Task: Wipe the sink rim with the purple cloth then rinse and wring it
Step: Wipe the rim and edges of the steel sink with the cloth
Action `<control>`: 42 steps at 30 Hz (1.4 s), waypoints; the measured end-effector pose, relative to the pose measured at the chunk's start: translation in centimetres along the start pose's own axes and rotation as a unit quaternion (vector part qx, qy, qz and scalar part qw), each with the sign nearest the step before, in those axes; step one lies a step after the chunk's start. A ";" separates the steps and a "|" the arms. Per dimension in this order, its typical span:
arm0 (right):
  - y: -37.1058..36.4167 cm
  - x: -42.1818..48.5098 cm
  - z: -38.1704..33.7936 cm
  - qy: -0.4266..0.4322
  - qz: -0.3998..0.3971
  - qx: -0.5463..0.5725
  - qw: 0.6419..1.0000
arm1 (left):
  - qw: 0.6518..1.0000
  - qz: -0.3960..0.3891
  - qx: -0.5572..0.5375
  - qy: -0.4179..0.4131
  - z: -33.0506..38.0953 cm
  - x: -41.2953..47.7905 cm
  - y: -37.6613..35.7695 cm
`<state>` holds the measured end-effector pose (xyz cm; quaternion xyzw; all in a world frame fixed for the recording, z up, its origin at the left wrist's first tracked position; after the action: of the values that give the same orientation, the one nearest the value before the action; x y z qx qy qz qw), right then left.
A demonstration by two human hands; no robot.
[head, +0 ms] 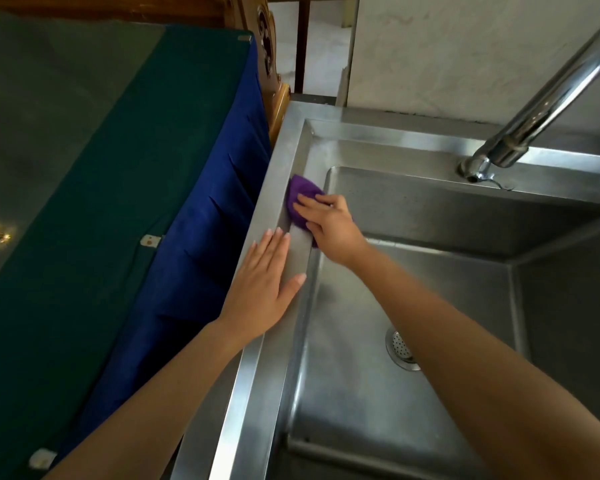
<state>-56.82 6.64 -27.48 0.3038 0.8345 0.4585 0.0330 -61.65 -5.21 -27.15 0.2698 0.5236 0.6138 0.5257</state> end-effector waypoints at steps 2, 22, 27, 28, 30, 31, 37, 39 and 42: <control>-0.4 -2.0 -2.1 -0.001 0.012 0.043 0.999 | 0.992 -0.009 -0.121 0.043 0.0 -0.3 1.2; -3.9 -10.4 -3.6 -0.363 0.109 0.490 0.785 | 0.884 -0.048 -0.342 0.314 -1.2 -2.3 -0.9; -2.4 -9.3 -2.9 -0.331 0.021 0.298 0.895 | 0.870 -0.048 -0.363 0.329 -1.0 -2.7 -0.7; -1.8 -9.1 -2.6 -0.309 0.002 0.234 0.922 | 0.872 -0.048 -0.360 0.328 -1.0 -2.8 -0.6; -0.3 -8.8 -2.6 -0.251 -0.016 0.119 0.960 | 0.888 -0.043 -0.338 0.309 -1.0 -2.5 -0.6; 0.3 -8.9 -2.9 -0.227 -0.014 0.095 0.969 | 0.897 -0.040 -0.325 0.297 -0.9 -2.5 -0.5; 2.6 -10.9 -4.3 -0.168 -0.019 0.131 0.977 | 0.931 -0.083 -0.307 0.180 2.5 -3.9 -0.1; 3.8 -11.9 -4.8 -0.161 -0.023 0.131 0.978 | 0.935 -0.090 -0.307 0.153 3.8 -4.4 0.4; 6.2 -13.6 -5.8 -0.152 -0.024 0.159 0.975 | 0.935 -0.097 -0.321 0.111 6.1 -5.2 1.6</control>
<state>-44.75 -2.55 -22.32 0.3515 0.8888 0.2677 0.1221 -55.32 -7.69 -22.66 -0.0357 0.3773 0.7210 0.5800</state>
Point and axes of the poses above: each hand's wrist, its own x-axis towards the middle knuckle, its own y-axis out of the back of the hand, z = x × y, the point moved 10 cm from there along x, towards the middle knuckle, and after that the axes turned 15 degrees about y, right-handed, at the moved point
